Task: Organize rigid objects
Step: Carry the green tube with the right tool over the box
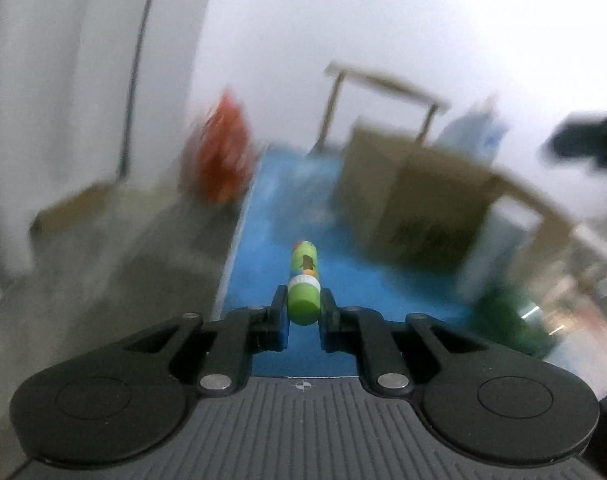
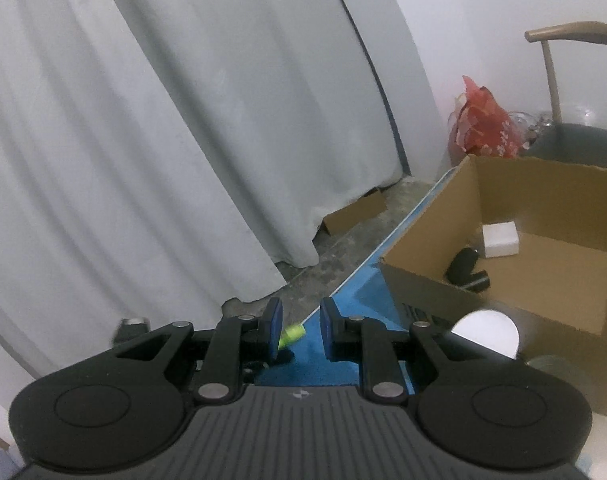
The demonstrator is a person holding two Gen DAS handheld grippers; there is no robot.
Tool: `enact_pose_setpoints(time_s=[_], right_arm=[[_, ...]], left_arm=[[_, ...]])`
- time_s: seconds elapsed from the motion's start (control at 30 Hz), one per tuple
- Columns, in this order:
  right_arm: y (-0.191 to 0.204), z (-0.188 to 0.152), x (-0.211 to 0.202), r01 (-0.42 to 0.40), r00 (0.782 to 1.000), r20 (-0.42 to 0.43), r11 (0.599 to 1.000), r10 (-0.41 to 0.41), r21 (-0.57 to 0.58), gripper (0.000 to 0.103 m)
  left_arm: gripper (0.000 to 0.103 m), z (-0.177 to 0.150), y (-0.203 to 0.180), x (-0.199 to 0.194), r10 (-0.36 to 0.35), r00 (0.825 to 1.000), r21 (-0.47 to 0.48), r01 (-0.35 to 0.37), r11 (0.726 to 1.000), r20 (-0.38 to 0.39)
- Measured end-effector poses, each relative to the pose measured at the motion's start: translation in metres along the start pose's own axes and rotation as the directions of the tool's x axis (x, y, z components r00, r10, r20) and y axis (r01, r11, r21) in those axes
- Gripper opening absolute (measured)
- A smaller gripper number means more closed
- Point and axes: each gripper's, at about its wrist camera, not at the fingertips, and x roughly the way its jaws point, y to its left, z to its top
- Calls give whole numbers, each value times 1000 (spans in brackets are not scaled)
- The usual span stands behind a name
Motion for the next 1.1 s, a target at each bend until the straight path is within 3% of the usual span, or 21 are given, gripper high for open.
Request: enact_pose_setpoints(time_s=[0.1, 0.2, 0.27, 0.3, 0.33, 0.4, 0.43, 0.5, 0.53, 0.6, 0.87, 1.0, 1.1], right_arm=[[-6, -3, 0, -12, 1000, -4, 999, 12, 41, 23], [-11, -4, 5, -83, 996, -21, 990, 86, 115, 25], [-11, -7, 7, -125, 992, -6, 981, 127, 149, 37], [-12, -8, 6, -140, 990, 8, 976, 140, 168, 58], [-10, -9, 3, -152, 988, 28, 971, 150, 183, 72], [-11, -12, -2, -189, 981, 73, 962, 178, 196, 65], [-11, -13, -4, -214, 976, 91, 956, 199, 203, 54], [-11, -12, -12, -232, 971, 118, 947, 210, 221, 49], [-9, -11, -16, -235, 969, 128, 948, 212, 214, 38], [-5, -8, -26, -235, 967, 149, 951, 207, 199, 33], [-7, 40, -36, -124, 980, 175, 981, 97, 150, 31], [-34, 70, -18, -55, 991, 127, 979, 30, 198, 31], [-68, 84, 0, -41, 998, 52, 955, 26, 294, 31]], left_arm=[[12, 20, -32, -25, -77, 995, 72, 72, 995, 61], [12, 36, -62, -41, -152, 982, 142, 136, 980, 112], [13, 44, -81, -51, -192, 972, 184, 166, 969, 133], [13, 48, -90, -53, -206, 969, 205, 176, 963, 138], [13, 51, -98, -55, -221, 965, 220, 187, 957, 143], [13, 54, -112, -55, -249, 958, 233, 212, 949, 145], [13, 56, -117, -56, -257, 956, 239, 218, 946, 144], [13, 58, -128, -59, -271, 952, 268, 226, 937, 146], [13, 61, -134, -58, -272, 952, 277, 225, 934, 143], [13, 65, -141, -55, -284, 949, 288, 237, 928, 135], [13, 111, -145, -21, -302, 951, 317, 266, 910, 71], [13, 134, -142, 26, -272, 962, 315, 268, 911, -32], [13, 144, -136, 62, -258, 956, 294, 288, 911, -136]])
